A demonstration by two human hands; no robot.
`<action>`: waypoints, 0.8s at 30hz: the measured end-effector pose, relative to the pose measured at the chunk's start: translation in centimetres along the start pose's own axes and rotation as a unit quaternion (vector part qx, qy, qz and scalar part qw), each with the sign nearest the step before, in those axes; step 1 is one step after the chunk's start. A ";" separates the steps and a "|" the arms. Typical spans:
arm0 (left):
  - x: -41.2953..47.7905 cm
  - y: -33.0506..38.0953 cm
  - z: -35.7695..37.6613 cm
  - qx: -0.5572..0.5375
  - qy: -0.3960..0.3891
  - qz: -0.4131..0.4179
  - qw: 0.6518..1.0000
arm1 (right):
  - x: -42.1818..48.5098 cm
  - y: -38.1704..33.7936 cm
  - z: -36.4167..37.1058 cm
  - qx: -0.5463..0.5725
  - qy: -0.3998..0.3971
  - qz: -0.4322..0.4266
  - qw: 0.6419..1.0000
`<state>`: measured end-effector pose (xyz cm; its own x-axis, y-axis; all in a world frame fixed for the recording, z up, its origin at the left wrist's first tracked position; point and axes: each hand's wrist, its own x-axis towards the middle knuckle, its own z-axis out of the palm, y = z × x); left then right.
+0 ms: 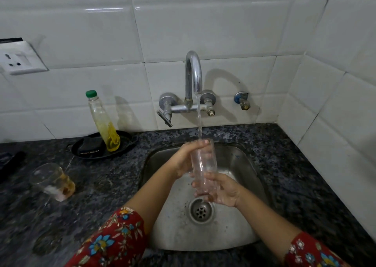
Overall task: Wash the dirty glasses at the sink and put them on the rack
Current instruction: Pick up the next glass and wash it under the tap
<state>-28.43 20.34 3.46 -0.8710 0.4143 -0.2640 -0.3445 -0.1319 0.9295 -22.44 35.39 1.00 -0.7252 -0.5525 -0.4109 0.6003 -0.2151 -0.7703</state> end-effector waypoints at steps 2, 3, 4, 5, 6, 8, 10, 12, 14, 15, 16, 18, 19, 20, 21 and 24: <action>-0.3 0.4 -0.2 0.028 0.006 0.008 1.000 | 0.2 0.0 -0.1 -0.044 0.018 -0.027 0.998; -0.4 0.5 0.0 0.059 0.029 0.025 0.998 | 0.7 -0.2 0.1 -0.102 0.077 -0.057 0.990; -0.5 0.6 0.2 0.087 0.052 0.037 0.994 | 1.4 -0.3 0.4 -0.152 0.140 -0.090 0.974; -0.6 0.6 0.4 0.100 0.067 0.037 0.992 | 2.1 -0.6 0.7 -0.172 0.180 -0.118 0.961; -0.7 0.7 0.4 0.097 0.073 0.033 0.992 | 2.7 -0.9 0.9 -0.163 0.204 -0.141 0.955; -1.1 1.3 0.2 0.063 0.123 0.054 0.989 | 3.5 -1.6 1.4 -0.121 0.221 -0.165 0.954; -1.5 2.4 -0.1 0.019 0.231 0.102 0.967 | 3.5 -2.1 1.8 -0.128 0.212 -0.167 0.954; -1.5 3.5 -0.6 0.006 0.321 0.136 0.937 | 3.2 -1.8 2.2 -0.178 0.172 -0.153 0.957; -1.5 4.2 -1.0 0.032 0.357 0.150 0.922 | 2.7 -0.9 1.7 -0.215 0.146 -0.136 0.956; -1.3 4.4 -1.1 0.051 0.363 0.153 0.918 | 2.4 -0.8 1.4 -0.215 0.153 -0.135 0.955; -1.2 4.6 -1.2 0.067 0.363 0.155 0.916 | 2.3 -0.8 1.1 -0.202 0.175 -0.139 0.954; -0.9 5.1 -1.1 0.095 0.360 0.165 0.913 | 2.2 -1.1 0.7 -0.153 0.219 -0.145 0.953; -0.8 5.3 -1.0 0.110 0.356 0.168 0.913 | 2.4 -1.1 0.7 -0.130 0.223 -0.142 0.956; -0.6 5.4 -0.9 0.124 0.354 0.169 0.912 | 2.6 -0.9 0.6 -0.112 0.215 -0.136 0.960; -0.5 5.5 -0.9 0.136 0.355 0.168 0.910 | 2.7 -0.6 0.7 -0.099 0.203 -0.130 0.966; -0.6 5.1 -0.5 0.175 0.347 0.181 0.903 | 2.2 -0.1 0.6 -0.107 0.178 -0.121 0.971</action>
<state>-29.90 18.96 8.24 -0.9561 -0.2795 0.0880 0.0322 0.1983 0.9796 -23.90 33.70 0.45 -0.9294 -0.1856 -0.3190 0.3421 -0.1094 -0.9333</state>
